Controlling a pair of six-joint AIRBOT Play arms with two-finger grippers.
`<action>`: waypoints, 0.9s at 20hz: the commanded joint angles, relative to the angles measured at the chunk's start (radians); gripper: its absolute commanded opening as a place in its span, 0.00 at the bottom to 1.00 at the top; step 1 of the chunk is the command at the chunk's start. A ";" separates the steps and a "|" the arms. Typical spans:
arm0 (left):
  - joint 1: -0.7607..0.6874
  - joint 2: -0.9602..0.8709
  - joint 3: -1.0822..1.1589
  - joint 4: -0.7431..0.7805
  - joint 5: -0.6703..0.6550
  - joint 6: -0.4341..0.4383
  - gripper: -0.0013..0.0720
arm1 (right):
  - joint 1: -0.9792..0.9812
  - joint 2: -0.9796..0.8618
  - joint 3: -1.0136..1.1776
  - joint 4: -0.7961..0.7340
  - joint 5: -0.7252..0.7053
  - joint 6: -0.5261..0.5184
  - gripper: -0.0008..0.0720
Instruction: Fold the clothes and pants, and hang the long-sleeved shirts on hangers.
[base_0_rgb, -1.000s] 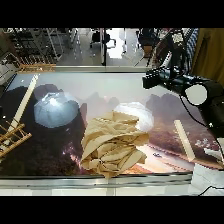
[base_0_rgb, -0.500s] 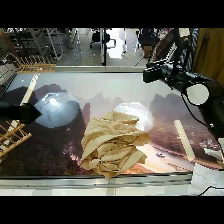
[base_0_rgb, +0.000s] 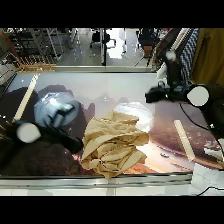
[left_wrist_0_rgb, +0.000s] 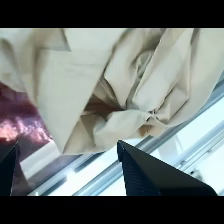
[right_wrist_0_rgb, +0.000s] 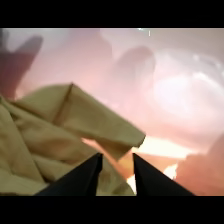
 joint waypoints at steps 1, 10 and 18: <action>-0.126 -0.040 -0.163 0.019 0.180 0.029 0.96 | -0.127 0.003 -0.169 0.160 0.241 0.034 0.51; -0.122 -0.270 -0.172 0.239 0.440 -0.230 0.38 | -0.330 0.012 -0.586 0.432 0.035 -0.032 0.73; -0.069 -0.147 0.098 0.333 0.455 -0.256 0.04 | -0.307 0.010 -0.722 0.554 0.008 -0.032 0.73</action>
